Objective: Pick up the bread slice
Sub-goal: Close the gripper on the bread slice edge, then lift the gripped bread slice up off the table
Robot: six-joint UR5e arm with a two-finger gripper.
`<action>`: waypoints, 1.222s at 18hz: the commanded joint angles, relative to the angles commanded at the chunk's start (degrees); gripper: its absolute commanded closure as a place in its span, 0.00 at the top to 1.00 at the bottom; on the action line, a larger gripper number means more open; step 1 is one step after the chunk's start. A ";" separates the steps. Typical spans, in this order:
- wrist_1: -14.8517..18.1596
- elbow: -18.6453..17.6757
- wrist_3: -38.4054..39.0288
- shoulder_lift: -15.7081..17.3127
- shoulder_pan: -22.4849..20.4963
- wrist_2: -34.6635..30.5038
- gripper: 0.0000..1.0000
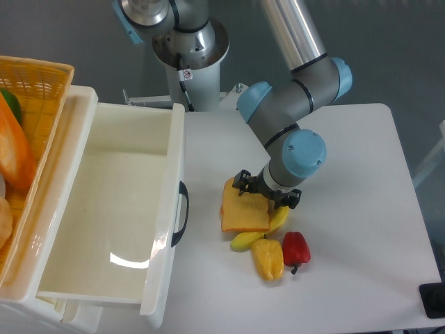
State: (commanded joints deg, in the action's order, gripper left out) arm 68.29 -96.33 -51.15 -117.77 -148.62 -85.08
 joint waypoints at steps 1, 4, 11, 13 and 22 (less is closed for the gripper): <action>0.00 0.00 -0.09 0.00 0.00 0.00 1.00; 0.09 0.00 -0.26 0.00 0.09 -0.09 0.91; 0.26 0.00 -0.35 0.18 0.18 0.09 0.11; 0.52 0.17 -0.26 0.18 0.18 0.18 0.00; 4.82 5.96 -3.85 3.51 0.79 0.09 0.00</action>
State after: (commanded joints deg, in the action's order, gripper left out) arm 73.11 -90.36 -55.01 -114.27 -147.83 -84.99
